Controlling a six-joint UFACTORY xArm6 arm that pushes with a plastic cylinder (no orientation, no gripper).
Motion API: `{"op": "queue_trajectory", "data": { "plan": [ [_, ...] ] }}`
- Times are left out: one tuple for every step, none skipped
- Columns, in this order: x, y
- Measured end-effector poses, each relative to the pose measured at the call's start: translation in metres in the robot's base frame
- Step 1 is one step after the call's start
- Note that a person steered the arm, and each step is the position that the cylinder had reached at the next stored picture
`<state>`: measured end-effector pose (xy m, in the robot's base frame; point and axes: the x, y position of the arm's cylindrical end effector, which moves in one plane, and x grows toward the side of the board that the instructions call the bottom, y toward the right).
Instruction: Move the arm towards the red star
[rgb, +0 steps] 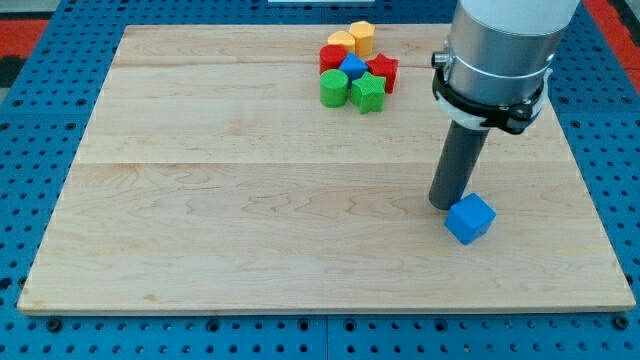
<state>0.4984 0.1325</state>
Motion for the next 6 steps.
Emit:
{"op": "queue_trajectory", "data": {
  "plan": [
    [0.0, 0.027],
    [0.011, 0.04],
    [0.022, 0.034],
    [-0.049, 0.028],
    [-0.133, 0.028],
    [-0.169, 0.011]
  ]
}}
